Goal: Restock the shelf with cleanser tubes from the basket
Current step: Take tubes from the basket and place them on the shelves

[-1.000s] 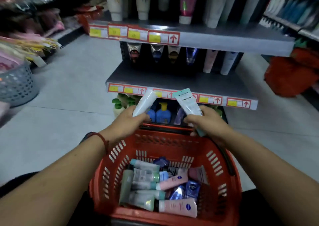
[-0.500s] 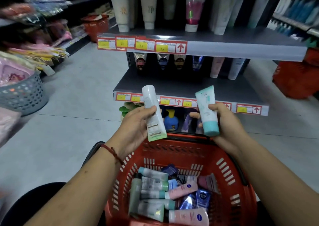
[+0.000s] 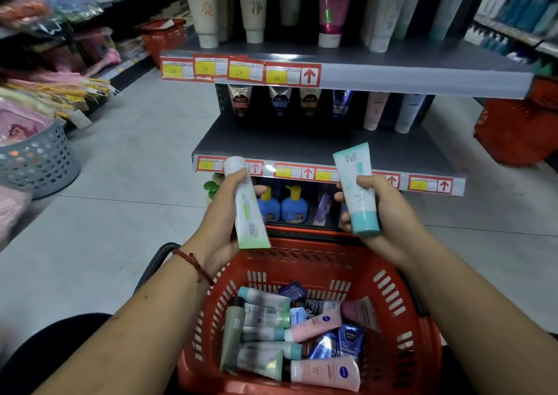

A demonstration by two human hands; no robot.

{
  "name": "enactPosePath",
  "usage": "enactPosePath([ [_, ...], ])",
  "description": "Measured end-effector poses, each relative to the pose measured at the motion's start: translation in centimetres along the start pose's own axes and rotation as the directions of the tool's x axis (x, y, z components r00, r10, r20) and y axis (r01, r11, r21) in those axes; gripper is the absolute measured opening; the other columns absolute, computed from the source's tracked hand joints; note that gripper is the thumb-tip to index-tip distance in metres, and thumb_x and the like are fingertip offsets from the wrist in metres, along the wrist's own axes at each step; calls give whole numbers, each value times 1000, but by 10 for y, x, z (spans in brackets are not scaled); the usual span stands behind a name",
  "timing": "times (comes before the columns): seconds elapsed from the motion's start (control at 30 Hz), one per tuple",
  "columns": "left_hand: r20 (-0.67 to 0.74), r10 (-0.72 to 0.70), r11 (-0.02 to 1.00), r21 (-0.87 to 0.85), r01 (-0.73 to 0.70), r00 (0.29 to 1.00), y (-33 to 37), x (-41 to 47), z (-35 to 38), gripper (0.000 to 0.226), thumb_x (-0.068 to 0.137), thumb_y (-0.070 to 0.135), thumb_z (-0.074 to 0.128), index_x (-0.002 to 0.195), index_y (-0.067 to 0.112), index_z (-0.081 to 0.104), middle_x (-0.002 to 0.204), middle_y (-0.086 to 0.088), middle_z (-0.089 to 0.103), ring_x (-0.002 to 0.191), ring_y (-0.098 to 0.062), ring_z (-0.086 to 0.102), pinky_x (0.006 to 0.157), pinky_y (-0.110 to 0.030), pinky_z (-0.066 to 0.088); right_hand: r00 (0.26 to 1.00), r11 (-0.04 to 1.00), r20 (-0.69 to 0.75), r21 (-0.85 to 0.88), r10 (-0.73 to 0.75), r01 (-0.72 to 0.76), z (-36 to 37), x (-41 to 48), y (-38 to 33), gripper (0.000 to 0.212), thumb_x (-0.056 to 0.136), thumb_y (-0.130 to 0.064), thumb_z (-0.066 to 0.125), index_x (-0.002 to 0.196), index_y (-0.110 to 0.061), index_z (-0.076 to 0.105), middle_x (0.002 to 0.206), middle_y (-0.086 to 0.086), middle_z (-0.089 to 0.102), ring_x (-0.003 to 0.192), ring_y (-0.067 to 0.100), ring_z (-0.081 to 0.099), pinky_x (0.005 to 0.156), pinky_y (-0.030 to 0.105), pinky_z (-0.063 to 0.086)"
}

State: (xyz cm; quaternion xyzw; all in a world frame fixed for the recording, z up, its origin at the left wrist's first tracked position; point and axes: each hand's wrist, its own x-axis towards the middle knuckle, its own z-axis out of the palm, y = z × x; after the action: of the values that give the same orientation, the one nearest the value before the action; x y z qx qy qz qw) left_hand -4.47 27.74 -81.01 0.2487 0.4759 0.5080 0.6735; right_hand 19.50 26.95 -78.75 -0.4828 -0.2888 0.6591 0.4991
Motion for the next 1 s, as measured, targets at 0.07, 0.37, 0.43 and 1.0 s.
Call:
enactPosePath([
  [0.07, -38, -17, 999, 31, 18, 999, -2, 4, -5, 68, 83, 68, 62, 122, 12, 65, 95, -8, 71, 90, -26, 65, 84, -39, 56, 1000, 1000, -26, 1, -17, 17, 0, -1, 0, 35, 100, -34, 56, 122, -8, 63, 90, 11, 67, 63, 17, 59, 57, 30, 48],
  [0.37, -31, 47, 998, -31, -48, 998, 4, -2, -3, 25, 87, 11, 76, 108, 0, 68, 108, -21, 73, 77, -22, 70, 70, -29, 62, 981, 998, -188, -55, -50, 40, -4, 5, -2, 15, 97, -24, 60, 103, -10, 63, 88, 11, 68, 72, 23, 63, 71, 38, 53],
  [0.43, -52, 66, 996, -54, -69, 996, 4, -3, -2, 33, 84, 5, 77, 114, 0, 65, 106, -21, 74, 86, -29, 73, 75, -33, 62, 978, 997, -198, -59, -61, 50, -5, 5, -2, 13, 95, -17, 60, 103, -6, 59, 87, 16, 67, 64, 23, 63, 59, 32, 53],
  [1.0, -52, 46, 962, -266, -58, 998, 10, 1, -8, 28, 86, 1, 70, 112, -4, 65, 115, -21, 72, 99, -27, 74, 78, -29, 63, 986, 927, 112, 343, 121, -153, -3, 0, -6, 46, 79, 6, 63, 123, 14, 53, 112, 30, 71, 98, 32, 75, 87, 37, 60],
])
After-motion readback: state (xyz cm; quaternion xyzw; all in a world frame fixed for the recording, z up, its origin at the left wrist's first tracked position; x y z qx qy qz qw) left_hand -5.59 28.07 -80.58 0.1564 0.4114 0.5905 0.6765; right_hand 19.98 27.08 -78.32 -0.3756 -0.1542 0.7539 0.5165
